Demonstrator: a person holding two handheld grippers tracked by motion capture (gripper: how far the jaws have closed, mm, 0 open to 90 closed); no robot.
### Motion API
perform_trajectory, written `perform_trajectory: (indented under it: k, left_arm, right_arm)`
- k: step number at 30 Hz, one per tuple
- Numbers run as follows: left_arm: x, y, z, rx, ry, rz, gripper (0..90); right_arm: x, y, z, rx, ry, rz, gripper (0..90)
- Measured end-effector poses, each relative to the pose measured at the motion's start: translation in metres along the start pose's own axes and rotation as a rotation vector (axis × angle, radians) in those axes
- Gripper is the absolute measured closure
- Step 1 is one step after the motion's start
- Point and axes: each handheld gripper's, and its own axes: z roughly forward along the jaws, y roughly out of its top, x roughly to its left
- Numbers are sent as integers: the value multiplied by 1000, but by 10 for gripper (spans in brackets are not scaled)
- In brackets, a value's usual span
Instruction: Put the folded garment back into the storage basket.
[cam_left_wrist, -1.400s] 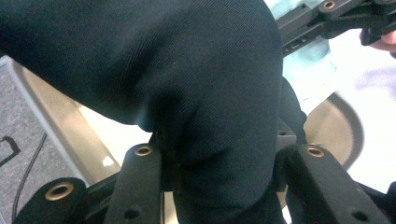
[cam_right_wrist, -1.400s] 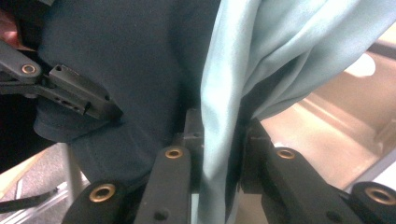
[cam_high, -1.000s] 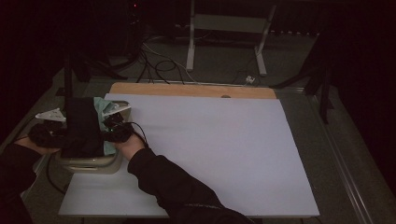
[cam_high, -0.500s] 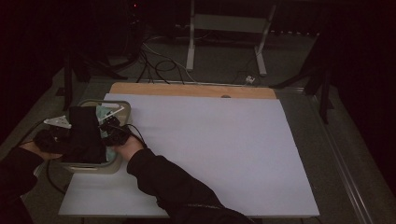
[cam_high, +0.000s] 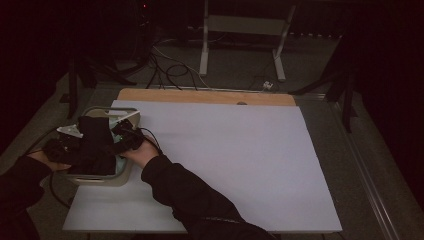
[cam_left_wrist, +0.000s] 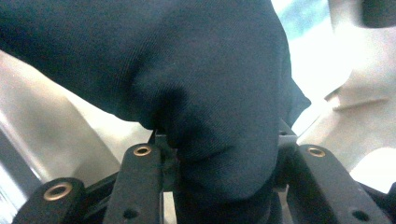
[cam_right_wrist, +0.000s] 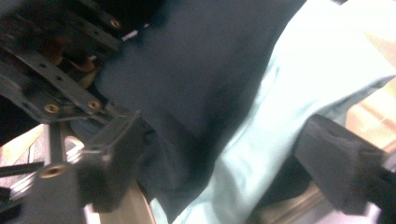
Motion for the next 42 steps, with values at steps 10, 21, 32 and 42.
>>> perform_trajectory:
  k: [10, 21, 32, 42]
  left_arm:
    - [0, 11, 10, -22, 90, -11, 425]
    - [4, 15, -21, -109, 156, -63, 0]
    - [-17, 29, -30, -174, 105, -37, 0]
    - [-36, 44, -24, -184, 63, 6, 0]
  right_arm:
    - [-8, 3, -26, -80, 18, -59, 104]
    - [-19, 1, -46, -96, 15, -106, 100]
    - [-23, -7, -62, -96, 39, -172, 94]
    - [-29, -13, -78, -96, 35, -185, 94]
